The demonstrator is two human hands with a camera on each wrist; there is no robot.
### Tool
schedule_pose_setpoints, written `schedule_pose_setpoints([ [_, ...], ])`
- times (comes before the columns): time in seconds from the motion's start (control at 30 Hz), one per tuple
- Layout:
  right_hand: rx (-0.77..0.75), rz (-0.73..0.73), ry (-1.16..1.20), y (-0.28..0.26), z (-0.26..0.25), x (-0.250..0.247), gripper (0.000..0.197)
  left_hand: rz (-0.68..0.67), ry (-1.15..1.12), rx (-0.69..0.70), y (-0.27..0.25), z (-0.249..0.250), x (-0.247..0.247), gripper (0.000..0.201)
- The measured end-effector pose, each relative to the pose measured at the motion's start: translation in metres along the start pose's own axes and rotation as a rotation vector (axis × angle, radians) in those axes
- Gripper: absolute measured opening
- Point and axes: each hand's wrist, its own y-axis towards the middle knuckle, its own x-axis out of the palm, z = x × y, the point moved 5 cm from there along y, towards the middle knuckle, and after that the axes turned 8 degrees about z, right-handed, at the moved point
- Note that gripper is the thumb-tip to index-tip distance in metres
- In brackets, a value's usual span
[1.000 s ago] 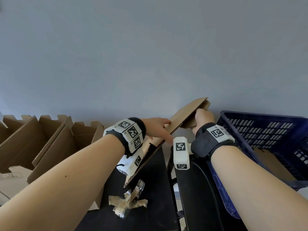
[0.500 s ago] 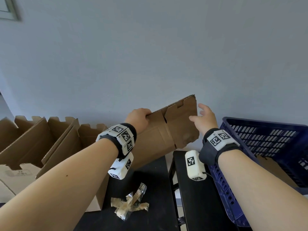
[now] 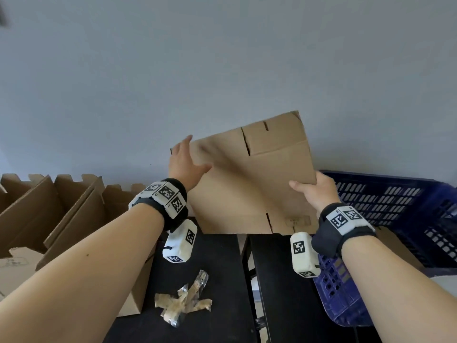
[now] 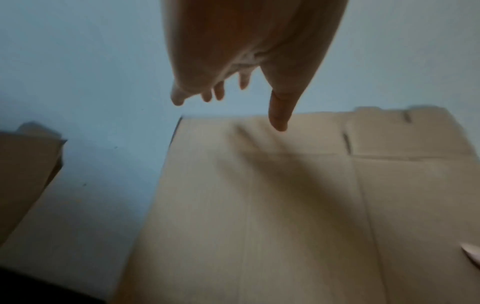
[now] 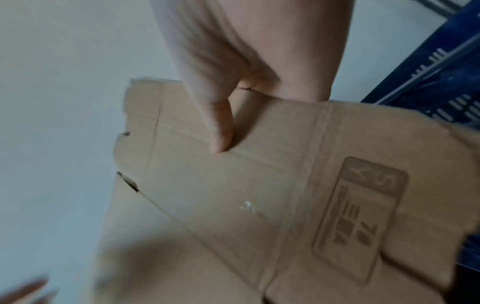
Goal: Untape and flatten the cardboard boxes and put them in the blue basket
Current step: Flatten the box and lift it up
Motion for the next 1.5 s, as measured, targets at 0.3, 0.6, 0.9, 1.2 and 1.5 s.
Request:
schedule_pose_setpoints([
  [0.3, 0.128, 0.053, 0.196, 0.008, 0.009, -0.033, 0.037, 0.000, -0.199, -0.403, -0.006, -0.035, -0.001, 0.084],
  [0.6, 0.051, 0.196, 0.194, 0.004, -0.003, -0.053, 0.031, 0.062, -0.412, -0.280, -0.007, -0.003, -0.002, 0.047],
  [0.9, 0.010, 0.334, 0.126, -0.002, -0.017, -0.103, 0.037, -0.040, -0.502, -0.267, -0.009, 0.025, 0.027, 0.047],
  [1.2, -0.026, 0.551, 0.100, 0.031, -0.015, -0.216, 0.066, -0.127, -0.542, -0.214, -0.031, 0.116, 0.101, 0.044],
  [1.5, 0.026, 0.587, 0.073, 0.134, 0.054, -0.352, 0.070, -0.157, -0.557, -0.208, -0.060, 0.227, 0.239, 0.029],
])
